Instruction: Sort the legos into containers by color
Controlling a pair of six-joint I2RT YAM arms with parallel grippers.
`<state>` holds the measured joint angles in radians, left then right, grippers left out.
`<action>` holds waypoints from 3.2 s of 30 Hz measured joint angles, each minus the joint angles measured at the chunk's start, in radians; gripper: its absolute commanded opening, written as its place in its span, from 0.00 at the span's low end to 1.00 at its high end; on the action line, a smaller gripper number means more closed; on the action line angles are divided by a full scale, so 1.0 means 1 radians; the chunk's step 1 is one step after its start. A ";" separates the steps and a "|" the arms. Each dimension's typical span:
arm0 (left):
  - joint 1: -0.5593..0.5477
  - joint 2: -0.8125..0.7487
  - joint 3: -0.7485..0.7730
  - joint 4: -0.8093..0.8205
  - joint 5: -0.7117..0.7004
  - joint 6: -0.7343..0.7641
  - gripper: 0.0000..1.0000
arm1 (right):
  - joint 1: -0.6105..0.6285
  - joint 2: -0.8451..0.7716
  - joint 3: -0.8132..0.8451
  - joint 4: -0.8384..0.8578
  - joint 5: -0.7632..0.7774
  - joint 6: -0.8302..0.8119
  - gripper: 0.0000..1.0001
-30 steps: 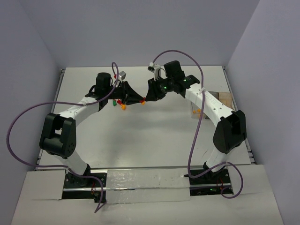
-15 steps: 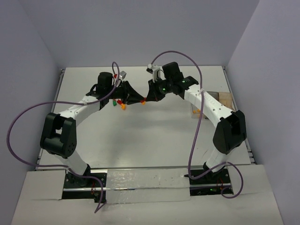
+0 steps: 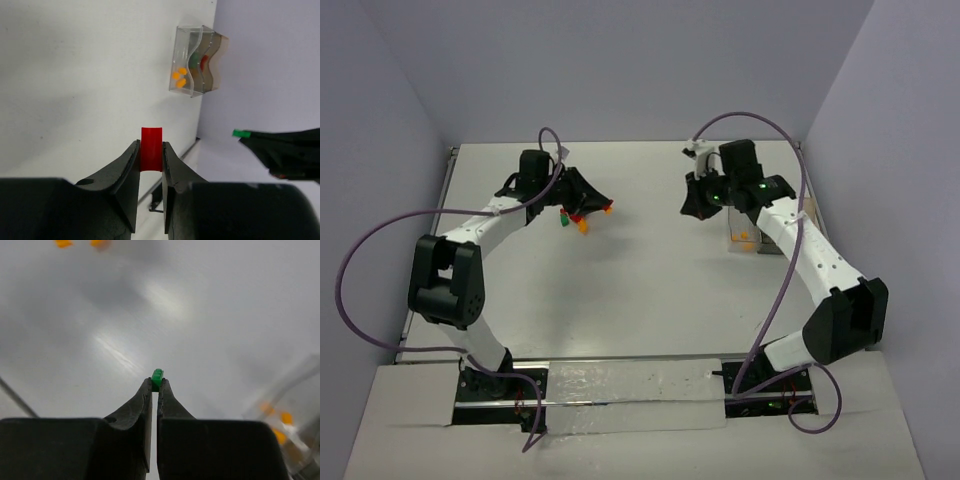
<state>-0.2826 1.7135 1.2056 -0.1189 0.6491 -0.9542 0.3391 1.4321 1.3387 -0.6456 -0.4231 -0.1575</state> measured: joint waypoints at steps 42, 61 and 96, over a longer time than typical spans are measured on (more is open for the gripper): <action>-0.162 0.071 0.129 0.105 -0.054 -0.071 0.00 | -0.375 0.231 0.134 -0.107 0.024 -0.163 0.55; -0.129 0.070 -0.097 0.689 0.205 -0.583 0.00 | 0.058 0.265 0.239 0.049 -0.306 0.240 0.57; -0.128 0.067 -0.088 0.684 0.215 -0.551 0.00 | 0.058 0.254 0.222 0.065 -0.321 0.259 0.12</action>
<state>-0.4111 1.7802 1.1173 0.5648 0.8646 -1.5055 0.3969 1.6857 1.5605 -0.5808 -0.7443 0.1018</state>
